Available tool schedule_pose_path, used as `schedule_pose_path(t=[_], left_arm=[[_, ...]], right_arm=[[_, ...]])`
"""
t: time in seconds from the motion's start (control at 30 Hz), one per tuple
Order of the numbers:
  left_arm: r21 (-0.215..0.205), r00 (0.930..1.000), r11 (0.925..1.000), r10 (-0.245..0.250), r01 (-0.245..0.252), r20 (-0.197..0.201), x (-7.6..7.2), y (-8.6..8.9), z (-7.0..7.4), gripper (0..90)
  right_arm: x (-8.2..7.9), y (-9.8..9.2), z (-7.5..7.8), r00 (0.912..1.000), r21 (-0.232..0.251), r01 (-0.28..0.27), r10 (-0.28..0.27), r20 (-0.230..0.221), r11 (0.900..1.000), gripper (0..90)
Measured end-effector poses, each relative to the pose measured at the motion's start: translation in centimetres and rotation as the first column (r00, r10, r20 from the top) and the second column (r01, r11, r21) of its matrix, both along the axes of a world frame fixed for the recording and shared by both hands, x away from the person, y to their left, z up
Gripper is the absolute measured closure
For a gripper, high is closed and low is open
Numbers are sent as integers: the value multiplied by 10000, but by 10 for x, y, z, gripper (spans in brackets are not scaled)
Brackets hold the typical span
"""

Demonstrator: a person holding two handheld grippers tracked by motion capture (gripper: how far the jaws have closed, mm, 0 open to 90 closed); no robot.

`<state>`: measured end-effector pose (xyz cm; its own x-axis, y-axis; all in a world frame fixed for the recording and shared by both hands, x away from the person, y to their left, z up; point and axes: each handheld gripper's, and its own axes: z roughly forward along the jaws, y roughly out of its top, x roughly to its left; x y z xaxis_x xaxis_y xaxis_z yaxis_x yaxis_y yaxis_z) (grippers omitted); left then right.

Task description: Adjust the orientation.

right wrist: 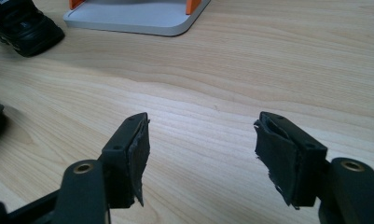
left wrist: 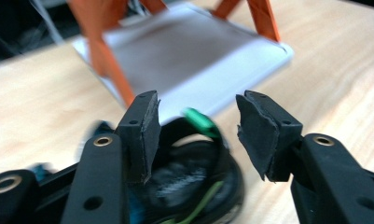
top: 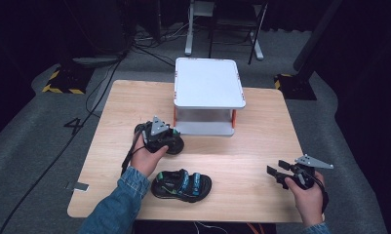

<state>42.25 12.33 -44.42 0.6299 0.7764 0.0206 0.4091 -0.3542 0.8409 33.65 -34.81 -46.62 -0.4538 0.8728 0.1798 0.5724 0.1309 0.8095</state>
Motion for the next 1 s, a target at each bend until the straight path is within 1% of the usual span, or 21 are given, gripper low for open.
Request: schedule_pose_path(t=[0.03,0.1,0.13,0.17,0.2,0.23,0.27,0.3,0.33,0.43,0.47,0.57,0.6,0.63,0.67,0.77,0.8,0.83,0.87,0.9,1.0], left_arm=[[0,10000,10000,0,0,0,0,0,0,467],[-142,9993,9999,-88,83,-364,5,-3,-6,501],[-177,9991,9998,-120,113,-397,7,-3,-8,573],[24,9996,10000,-61,62,-281,7,-3,-8,634],[-114,9988,9997,-204,199,-439,8,-2,-7,753],[-114,9988,9997,-204,199,-439,8,-2,-7,810],[-127,9973,9997,-195,186,-712,7,-2,-4,832],[-127,9973,9997,-195,186,-712,7,-2,-4,843],[109,9970,9996,-233,241,-734,5,0,0,849],[105,9968,9997,-202,210,-774,2,5,5,852],[-229,9966,9996,-155,137,-808,-2,15,11,852],[-394,9972,9992,-91,62,-747,-7,27,18,849],[-514,9976,9987,-91,56,-687,-14,39,24,847],[-514,9976,9987,-91,56,-687,-14,39,24,845],[-732,9979,9973,55,-103,-653,-23,49,27,845],[-640,9983,9979,89,-126,-572,-31,58,31,845],[-475,9984,9987,173,-198,-535,-42,66,34,845],[-475,9984,9987,173,-198,-535,-42,66,34,845],[-470,9981,9985,255,-282,-566,-47,70,35,845],[-426,9979,9984,346,-370,-554,-53,75,36,845],[-302,9965,9976,607,-626,-583,-67,91,38,846]], right_arm=[[0,0,0,10000,0,0,0,0,10000,355],[-3,-3,1,10000,19,99,-99,14,9999,355],[-4,-5,1,9999,32,168,-168,15,9999,355],[-5,-7,0,9997,32,237,-237,5,9997,355],[-7,-9,0,9996,28,266,-265,-18,9996,355],[-8,-10,-1,9996,28,281,-281,-27,9996,356],[-8,-10,-1,9995,5,311,-311,-66,9995,356],[-8,-10,-1,9995,5,311,-311,-66,9995,356],[-8,-11,-2,9994,-14,331,-331,-61,9995,356],[-8,-11,-2,9995,1,314,-314,-68,9995,356],[-5,-9,-1,9997,22,241,-240,-53,9997,356],[1,-2,-1,10000,44,59,-59,-70,10000,356],[3,1,-1,10000,46,-32,33,-85,10000,356],[6,5,-1,9998,39,-175,175,-69,9998,355],[9,8,-1,9997,76,-231,231,-88,9997,356],[18,19,1,9983,85,-578,579,-38,9983,355],[23,25,2,9972,46,-749,749,19,9972,355],[23,25,2,9972,46,-749,749,19,9972,355],[30,33,2,9952,43,-980,980,20,9952,355],[30,33,2,9952,43,-980,980,20,9952,355],[42,51,3,9889,18,-1487,1487,5,9889,355]])
